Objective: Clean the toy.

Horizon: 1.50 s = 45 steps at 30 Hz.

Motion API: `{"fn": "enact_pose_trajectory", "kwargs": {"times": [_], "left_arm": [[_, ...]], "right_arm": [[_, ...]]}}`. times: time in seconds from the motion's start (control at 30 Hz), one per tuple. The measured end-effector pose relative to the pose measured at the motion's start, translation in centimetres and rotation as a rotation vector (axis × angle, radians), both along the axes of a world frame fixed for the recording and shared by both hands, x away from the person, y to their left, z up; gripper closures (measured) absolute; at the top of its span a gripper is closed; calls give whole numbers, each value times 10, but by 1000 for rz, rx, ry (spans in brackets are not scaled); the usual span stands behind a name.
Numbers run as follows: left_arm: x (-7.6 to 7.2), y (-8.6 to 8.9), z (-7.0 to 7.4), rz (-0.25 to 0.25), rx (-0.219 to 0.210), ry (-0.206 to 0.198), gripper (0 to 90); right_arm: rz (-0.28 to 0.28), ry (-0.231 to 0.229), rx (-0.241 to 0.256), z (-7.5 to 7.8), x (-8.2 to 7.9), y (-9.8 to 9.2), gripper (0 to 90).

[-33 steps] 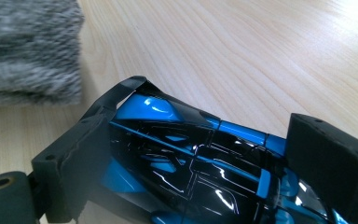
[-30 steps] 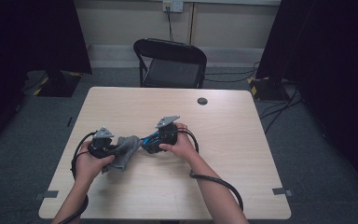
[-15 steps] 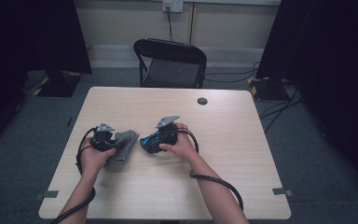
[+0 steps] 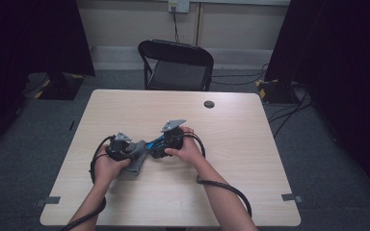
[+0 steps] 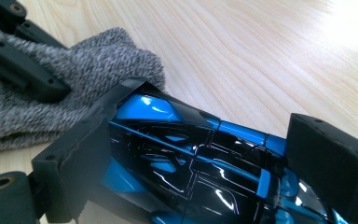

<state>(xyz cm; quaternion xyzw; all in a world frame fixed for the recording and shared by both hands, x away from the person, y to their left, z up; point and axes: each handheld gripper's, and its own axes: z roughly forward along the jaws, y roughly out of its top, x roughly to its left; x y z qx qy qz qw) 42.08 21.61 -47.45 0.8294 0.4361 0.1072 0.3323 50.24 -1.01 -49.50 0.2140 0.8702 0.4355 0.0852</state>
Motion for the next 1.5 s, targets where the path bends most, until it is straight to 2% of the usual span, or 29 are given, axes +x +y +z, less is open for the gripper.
{"fn": "enact_pose_trajectory", "kwargs": {"times": [0.47, 0.57, 0.7, 1.03, 1.5], "left_arm": [[-14, -6, 2, -47, -5, 30, 777], [-17, -9, 1, -45, -8, 24, 777], [-21, -11, 2, -68, 6, 26, 777], [-29, -18, 2, -97, 0, 30, 775], [-35, -26, 2, -136, 6, 31, 774]], "right_arm": [[-1, -2, 1, 0, 0, 0, 70], [-1, 1, -1, 0, 0, 0, 70], [1, 1, -2, 0, 0, 0, 70], [0, -1, 1, 0, 0, 0, 70], [0, -2, 1, 0, 0, 0, 70]]}}
